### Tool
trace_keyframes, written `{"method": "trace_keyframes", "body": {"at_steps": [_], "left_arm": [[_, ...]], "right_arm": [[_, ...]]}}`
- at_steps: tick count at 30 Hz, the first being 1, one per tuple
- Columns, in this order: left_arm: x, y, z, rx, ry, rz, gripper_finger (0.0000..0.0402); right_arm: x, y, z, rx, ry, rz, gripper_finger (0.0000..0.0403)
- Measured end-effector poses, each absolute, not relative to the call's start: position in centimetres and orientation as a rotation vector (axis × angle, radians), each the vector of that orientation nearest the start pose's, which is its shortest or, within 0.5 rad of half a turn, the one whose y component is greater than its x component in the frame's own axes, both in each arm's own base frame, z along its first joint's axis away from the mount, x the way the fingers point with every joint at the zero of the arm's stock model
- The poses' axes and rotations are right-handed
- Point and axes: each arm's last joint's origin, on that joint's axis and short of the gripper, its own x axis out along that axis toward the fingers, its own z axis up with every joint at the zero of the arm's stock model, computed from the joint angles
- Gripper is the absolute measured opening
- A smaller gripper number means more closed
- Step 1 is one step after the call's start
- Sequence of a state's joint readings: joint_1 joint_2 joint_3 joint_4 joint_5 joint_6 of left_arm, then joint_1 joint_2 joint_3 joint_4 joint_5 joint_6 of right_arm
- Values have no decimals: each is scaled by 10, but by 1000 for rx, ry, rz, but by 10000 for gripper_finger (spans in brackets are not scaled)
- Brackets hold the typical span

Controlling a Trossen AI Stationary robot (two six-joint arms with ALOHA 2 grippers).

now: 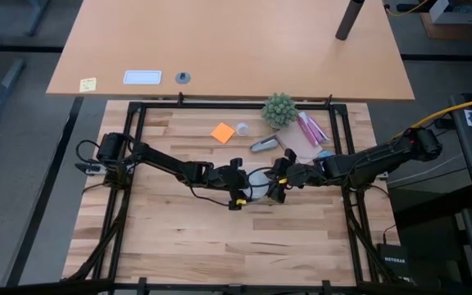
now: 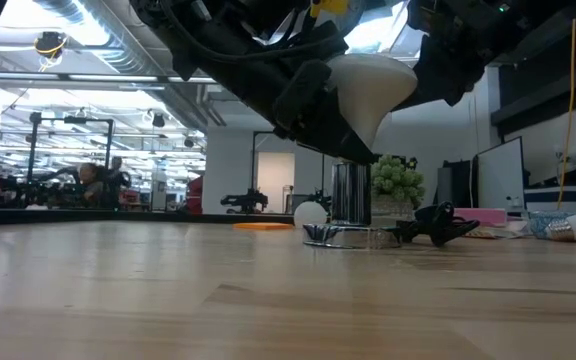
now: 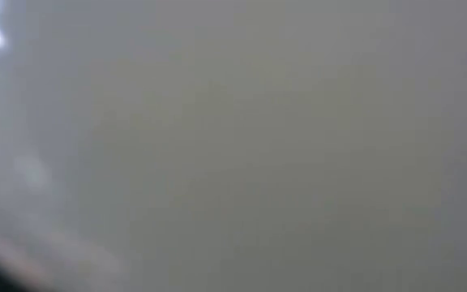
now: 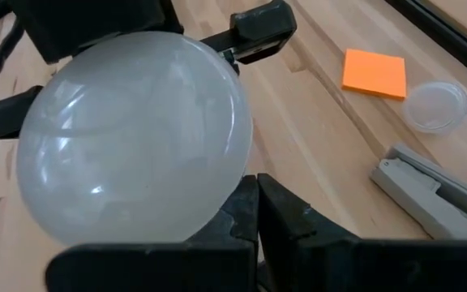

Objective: Screw lightbulb
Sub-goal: Insert the lightbulb in the silver lamp

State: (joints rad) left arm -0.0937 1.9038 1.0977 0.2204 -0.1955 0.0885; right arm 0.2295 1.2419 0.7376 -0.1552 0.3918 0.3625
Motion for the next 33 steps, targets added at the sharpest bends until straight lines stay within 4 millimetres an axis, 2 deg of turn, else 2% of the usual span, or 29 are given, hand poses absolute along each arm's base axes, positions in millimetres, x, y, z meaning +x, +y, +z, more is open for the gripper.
{"method": "trace_keyframes", "body": {"at_steps": [14, 25, 33], "left_arm": [[398, -31, 165, 140, 586, 84, 154], [398, -30, 164, 128, 587, 128, 231], [399, -30, 165, 113, 572, 135, 239]], "right_arm": [[249, 47, 230, 148, 591, -268, 6], [249, 47, 230, 149, 589, -264, 6], [249, 46, 230, 148, 590, -268, 6]]}}
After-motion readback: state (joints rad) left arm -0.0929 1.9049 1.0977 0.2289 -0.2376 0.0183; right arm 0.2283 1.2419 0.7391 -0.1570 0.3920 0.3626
